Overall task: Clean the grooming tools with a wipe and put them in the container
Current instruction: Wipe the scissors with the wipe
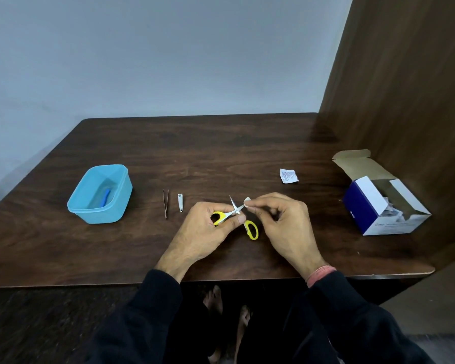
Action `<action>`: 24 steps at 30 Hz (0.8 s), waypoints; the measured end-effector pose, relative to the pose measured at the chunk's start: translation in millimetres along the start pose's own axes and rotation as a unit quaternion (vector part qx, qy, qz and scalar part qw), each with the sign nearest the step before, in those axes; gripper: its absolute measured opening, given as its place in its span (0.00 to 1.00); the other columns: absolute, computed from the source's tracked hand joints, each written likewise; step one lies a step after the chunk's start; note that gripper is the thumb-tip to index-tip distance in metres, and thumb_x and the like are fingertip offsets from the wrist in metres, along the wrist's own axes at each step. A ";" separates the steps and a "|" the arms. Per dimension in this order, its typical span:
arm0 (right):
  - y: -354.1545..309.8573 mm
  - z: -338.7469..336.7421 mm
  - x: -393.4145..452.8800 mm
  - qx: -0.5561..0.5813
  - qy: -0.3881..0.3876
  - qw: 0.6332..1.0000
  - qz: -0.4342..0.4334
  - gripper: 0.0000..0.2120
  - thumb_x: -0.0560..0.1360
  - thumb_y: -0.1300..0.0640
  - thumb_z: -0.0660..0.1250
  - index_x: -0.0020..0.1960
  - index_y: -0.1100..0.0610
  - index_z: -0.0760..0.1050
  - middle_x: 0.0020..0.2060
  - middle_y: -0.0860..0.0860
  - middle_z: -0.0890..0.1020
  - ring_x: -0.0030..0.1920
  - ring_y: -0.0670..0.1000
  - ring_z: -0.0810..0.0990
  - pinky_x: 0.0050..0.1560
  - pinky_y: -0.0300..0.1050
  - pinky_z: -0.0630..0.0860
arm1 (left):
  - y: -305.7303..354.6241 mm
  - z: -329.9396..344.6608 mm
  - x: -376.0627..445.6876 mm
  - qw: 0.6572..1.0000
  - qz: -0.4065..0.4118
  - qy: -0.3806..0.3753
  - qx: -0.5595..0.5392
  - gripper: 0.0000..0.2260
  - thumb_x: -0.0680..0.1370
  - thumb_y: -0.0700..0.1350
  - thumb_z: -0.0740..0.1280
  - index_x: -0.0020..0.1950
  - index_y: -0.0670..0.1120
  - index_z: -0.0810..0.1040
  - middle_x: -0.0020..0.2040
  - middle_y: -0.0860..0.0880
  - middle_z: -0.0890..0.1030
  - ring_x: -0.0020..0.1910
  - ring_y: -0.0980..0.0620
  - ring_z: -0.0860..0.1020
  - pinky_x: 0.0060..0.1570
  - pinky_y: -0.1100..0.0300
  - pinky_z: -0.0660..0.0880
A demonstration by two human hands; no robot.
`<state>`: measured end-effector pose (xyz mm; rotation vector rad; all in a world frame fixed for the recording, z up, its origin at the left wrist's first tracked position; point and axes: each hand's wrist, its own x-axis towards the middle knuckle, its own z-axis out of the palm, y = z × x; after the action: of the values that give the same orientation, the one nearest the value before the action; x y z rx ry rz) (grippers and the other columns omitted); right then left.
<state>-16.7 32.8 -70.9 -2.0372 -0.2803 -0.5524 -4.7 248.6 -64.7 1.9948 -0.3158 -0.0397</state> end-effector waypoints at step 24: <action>-0.5 0.0 -5.9 -0.051 -0.028 0.995 -0.077 0.12 0.80 0.66 0.78 0.58 0.51 0.91 0.51 0.39 0.87 0.51 0.42 0.87 0.51 0.38 0.83 | 5.2 -1.0 -4.2 1.000 0.011 -0.009 -0.005 0.04 0.83 0.51 0.78 0.55 0.58 0.92 0.47 0.59 0.90 0.46 0.64 0.84 0.53 0.63 0.77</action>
<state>-22.0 33.2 -73.4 -2.1446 -0.4530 -0.6164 -9.7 248.5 -60.1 1.9818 -0.3473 -0.0456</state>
